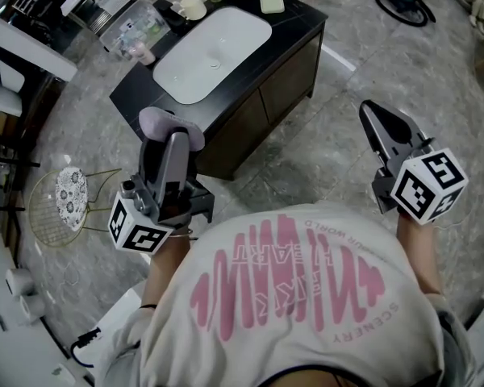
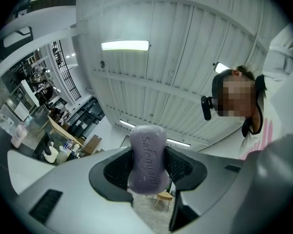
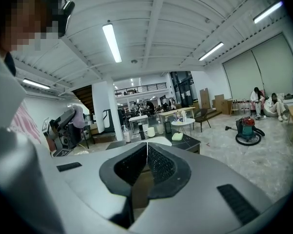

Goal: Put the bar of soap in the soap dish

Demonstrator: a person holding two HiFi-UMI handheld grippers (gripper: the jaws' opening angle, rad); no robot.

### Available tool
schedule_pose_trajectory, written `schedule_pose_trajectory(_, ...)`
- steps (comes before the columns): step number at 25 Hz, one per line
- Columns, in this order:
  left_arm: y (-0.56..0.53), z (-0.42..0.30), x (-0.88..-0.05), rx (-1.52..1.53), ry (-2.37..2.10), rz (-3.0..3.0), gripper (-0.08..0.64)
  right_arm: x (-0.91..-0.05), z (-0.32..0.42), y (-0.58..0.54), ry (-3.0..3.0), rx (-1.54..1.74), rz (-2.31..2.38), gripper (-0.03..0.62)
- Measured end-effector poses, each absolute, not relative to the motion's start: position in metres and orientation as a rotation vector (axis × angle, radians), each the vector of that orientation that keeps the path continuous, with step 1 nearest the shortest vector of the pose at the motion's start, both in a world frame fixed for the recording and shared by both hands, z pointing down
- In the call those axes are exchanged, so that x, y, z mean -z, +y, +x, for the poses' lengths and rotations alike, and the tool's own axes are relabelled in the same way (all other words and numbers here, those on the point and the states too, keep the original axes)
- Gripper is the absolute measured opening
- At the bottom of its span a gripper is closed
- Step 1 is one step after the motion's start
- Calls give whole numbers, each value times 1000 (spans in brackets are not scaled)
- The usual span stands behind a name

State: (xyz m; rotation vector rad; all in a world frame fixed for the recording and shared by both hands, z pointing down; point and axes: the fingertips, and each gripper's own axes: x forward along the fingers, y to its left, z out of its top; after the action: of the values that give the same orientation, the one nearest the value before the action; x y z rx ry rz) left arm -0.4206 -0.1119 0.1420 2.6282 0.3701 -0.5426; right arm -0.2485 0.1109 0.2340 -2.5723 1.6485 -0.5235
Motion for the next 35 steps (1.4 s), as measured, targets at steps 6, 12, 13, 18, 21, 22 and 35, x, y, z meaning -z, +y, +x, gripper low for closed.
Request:
schedule_pose_trajectory(6, -100, -391, -158, 483, 409, 2599, 204, -248, -232, 124, 1599, 584, -2581, 18)
schedule_pose_trajectory(12, -95, -362, -156, 480, 378, 2612, 204, -254, -200, 126, 1628, 607, -2545, 18)
schedule_pose_trajectory(13, -95, -357, -154, 490, 362, 2613, 204, -253, -192, 123, 1644, 603, -2538, 18)
schedule_pose_trajectory(18, -88, -325, -158, 471, 309, 2630, 204, -250, -156, 115, 1737, 595, -2512, 18)
schedule_pose_trajectory(21, -85, -303, -156, 477, 278, 2632, 204, -252, -128, 119, 1745, 630, -2474, 18)
schedule_pose_trajectory(22, -84, -297, -155, 480, 264, 2638, 204, -252, -117, 119, 1748, 634, -2457, 18)
schedule_pose_trajectory(35, -73, -225, -156, 558, 75, 2654, 204, -242, -14, 107, 1936, 615, -2378, 18)
